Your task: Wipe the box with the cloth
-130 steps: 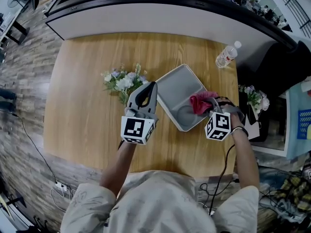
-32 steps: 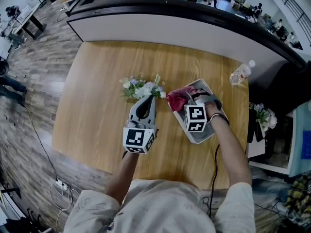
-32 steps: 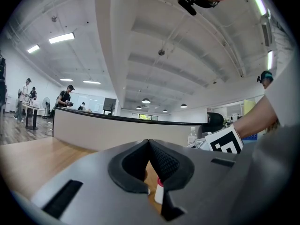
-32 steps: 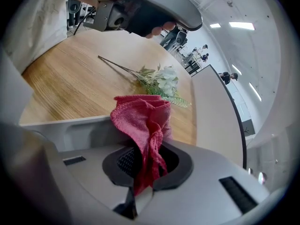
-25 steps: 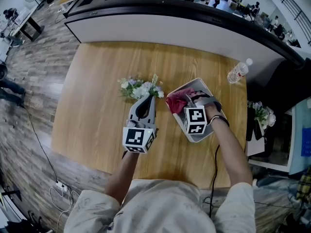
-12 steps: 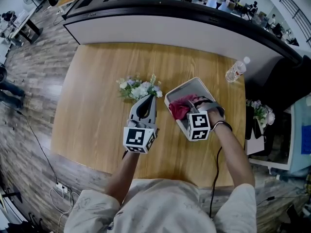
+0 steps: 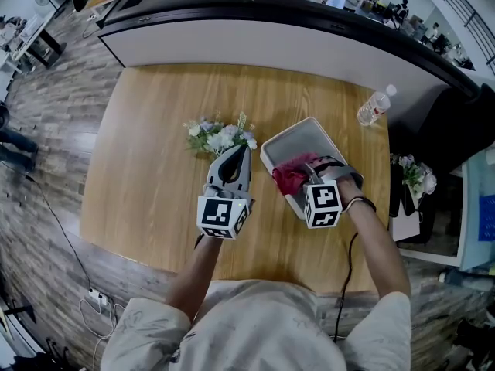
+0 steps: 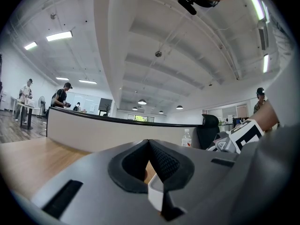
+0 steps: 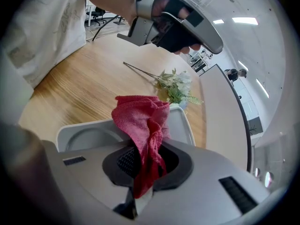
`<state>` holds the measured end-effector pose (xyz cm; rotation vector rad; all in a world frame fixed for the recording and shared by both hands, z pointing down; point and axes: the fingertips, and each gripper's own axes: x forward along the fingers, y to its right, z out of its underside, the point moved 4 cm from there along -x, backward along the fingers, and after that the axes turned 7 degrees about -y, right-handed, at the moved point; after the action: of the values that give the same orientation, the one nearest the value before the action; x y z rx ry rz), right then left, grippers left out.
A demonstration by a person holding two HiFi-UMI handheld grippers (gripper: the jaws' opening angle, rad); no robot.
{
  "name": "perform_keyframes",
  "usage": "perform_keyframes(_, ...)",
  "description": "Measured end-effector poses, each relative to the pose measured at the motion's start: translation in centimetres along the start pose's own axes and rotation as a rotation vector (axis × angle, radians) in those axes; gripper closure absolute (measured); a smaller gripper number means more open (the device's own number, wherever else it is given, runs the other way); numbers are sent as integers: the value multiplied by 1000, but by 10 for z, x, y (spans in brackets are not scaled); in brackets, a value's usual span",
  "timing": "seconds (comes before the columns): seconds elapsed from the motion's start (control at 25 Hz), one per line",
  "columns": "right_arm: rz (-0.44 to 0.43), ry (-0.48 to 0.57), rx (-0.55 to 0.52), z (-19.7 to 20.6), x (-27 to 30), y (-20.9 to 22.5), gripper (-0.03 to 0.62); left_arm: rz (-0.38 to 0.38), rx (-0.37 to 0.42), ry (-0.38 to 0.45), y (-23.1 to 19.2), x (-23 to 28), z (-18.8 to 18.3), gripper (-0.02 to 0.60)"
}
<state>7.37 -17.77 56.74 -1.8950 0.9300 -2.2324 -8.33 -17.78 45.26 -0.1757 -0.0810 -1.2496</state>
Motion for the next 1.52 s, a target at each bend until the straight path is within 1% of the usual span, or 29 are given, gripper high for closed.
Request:
perform_keyframes(0.24, -22, -5, -14, 1, -12, -15, 543, 8, -2, 2, 2, 1, 0, 572)
perform_keyframes(0.44, 8, -4, -4, 3, -14, -21, 543, 20, 1, -4, 7, 3, 3, 572)
perform_keyframes(0.64, 11, -8, 18, 5, -18, -24, 543, 22, 5, -8, 6, 2, 2, 572)
perform_keyframes(1.04, -41, -19, 42, 9, -25, -42, 543, 20, -9, -19, 5, 3, 9, 571)
perform_keyframes(1.32, -54, -21, 61, 13, -29, -52, 543, 35, -13, -22, 13, 5, 11, 571)
perform_keyframes(1.52, -91, -30, 71, 16, -34, -59, 542, 32, -18, -23, 11, 5, 12, 571)
